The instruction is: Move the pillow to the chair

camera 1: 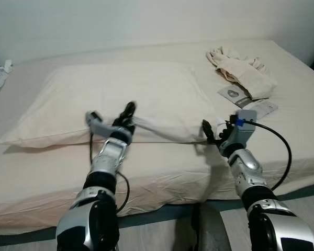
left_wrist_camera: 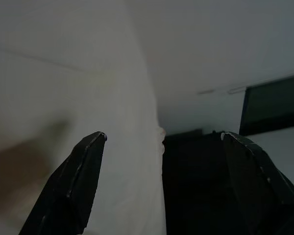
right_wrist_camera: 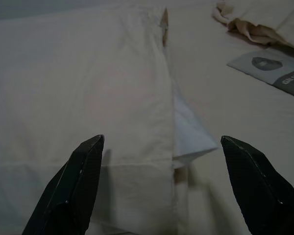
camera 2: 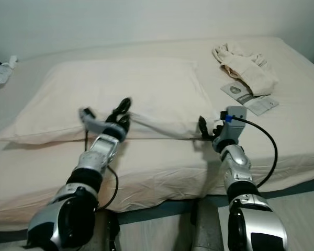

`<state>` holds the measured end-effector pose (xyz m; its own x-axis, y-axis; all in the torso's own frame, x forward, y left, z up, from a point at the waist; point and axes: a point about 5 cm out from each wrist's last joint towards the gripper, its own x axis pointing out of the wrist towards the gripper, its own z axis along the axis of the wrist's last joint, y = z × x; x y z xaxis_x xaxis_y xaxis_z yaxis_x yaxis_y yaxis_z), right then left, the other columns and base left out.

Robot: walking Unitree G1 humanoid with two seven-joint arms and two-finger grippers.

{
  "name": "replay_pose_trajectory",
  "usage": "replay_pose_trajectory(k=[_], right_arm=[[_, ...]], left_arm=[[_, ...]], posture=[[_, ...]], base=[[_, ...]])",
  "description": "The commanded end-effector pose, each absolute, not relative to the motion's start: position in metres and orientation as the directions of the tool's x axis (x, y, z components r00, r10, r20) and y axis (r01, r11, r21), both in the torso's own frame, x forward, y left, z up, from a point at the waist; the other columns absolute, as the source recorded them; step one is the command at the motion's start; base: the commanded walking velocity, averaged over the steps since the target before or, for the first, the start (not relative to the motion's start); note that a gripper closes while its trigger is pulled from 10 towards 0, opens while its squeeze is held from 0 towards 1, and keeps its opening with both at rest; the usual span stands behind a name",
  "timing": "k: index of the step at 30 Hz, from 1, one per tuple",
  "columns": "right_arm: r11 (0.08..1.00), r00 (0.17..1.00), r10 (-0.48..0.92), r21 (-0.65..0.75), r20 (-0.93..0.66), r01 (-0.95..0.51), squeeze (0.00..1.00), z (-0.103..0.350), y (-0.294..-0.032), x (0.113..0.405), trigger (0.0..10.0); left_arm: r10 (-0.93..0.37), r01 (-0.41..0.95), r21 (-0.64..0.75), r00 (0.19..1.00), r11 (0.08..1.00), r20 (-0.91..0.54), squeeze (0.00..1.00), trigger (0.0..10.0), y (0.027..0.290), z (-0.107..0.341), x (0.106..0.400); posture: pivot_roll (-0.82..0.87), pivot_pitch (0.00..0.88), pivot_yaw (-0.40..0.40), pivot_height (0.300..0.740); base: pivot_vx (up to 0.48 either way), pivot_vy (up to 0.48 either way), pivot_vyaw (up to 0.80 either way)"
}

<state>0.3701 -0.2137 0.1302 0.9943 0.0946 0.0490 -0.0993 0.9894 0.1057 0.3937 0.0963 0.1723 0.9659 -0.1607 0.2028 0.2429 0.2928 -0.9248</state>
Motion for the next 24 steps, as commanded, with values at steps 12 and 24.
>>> replay_pose_trajectory(k=[12, 24], right_arm=[[0.997, 0.995, 0.064, 0.040, 0.074, -0.067, 1.00, 0.132, -0.218, 0.368, 10.0], [0.999, 0.993, 0.024, 0.019, 0.119, -0.027, 1.00, 0.171, -0.230, 0.386, 10.0]], left_arm=[[-0.074, 0.103, -0.592, 0.995, 0.799, 0.074, 0.00, 10.0, 0.116, 0.156, 0.392], [0.162, -0.129, -0.173, 0.968, 0.976, 0.190, 0.00, 10.0, 0.186, 0.215, 0.409]], posture=[[0.05, 0.216, 0.065, 0.536], [0.08, 0.306, 0.088, 0.536]], base=[[0.000, 0.000, 0.00], [0.000, 0.000, 0.00]])
